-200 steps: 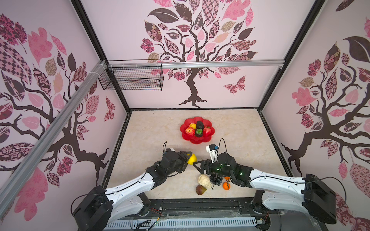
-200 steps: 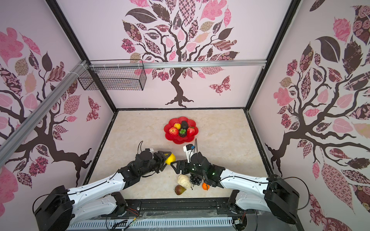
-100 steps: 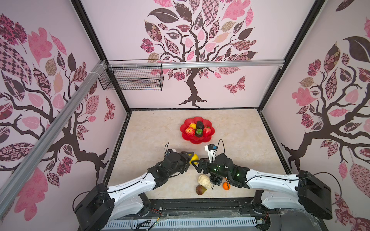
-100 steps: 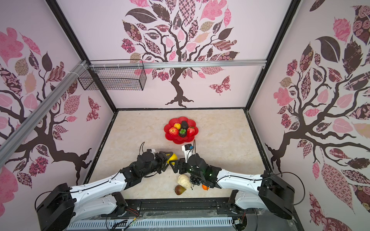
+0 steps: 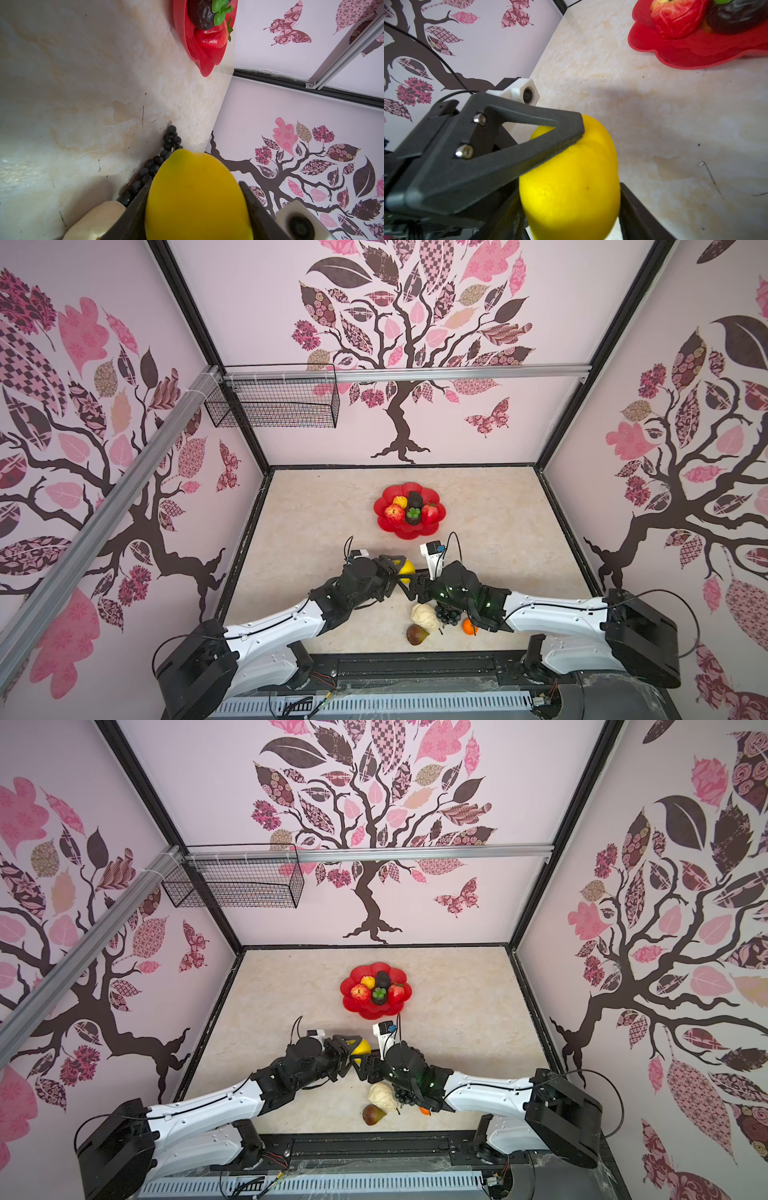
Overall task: Arrange fruit in a fruit bowl
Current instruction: Place the fruit in the fruit bowl.
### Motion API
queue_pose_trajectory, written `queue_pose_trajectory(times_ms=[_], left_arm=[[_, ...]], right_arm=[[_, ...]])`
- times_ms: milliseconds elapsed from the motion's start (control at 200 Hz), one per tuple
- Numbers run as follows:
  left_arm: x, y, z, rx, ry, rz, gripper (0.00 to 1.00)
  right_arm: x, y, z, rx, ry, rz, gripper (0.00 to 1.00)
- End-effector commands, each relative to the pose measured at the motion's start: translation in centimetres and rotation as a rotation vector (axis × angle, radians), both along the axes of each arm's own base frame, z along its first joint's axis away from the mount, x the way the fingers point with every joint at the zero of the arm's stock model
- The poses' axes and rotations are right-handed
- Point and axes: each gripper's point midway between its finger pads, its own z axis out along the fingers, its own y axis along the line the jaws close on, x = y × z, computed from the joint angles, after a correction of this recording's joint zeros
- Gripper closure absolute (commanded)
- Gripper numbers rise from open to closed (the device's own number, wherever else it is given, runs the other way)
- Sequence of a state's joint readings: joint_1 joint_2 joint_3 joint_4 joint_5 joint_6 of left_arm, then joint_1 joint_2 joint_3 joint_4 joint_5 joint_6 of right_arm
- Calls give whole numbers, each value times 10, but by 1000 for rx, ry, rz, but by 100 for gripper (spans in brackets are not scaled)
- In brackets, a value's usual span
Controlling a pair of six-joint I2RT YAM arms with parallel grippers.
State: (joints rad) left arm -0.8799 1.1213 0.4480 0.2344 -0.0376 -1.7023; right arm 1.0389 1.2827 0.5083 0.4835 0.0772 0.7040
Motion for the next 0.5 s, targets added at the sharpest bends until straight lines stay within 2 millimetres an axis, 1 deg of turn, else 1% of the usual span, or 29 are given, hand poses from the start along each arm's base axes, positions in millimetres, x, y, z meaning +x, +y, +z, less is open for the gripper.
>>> queue_pose_trajectory(times_ms=[0,275,340,495], left_arm=[[0,-7,7,-17,-17,-15,43],[-2,-9,4,-18,-9,-21,41],[-3,-9,3,-11,-8,-25,38],[-3,-7,2,40,-20,-38,18]], right_arm=[[10,10,15,14,-36,-15,35],[12,11,18,12,-46,-20,44],[12,10,18,9,-44,-20,45],[12,8,17,-10,-39,-24,45]])
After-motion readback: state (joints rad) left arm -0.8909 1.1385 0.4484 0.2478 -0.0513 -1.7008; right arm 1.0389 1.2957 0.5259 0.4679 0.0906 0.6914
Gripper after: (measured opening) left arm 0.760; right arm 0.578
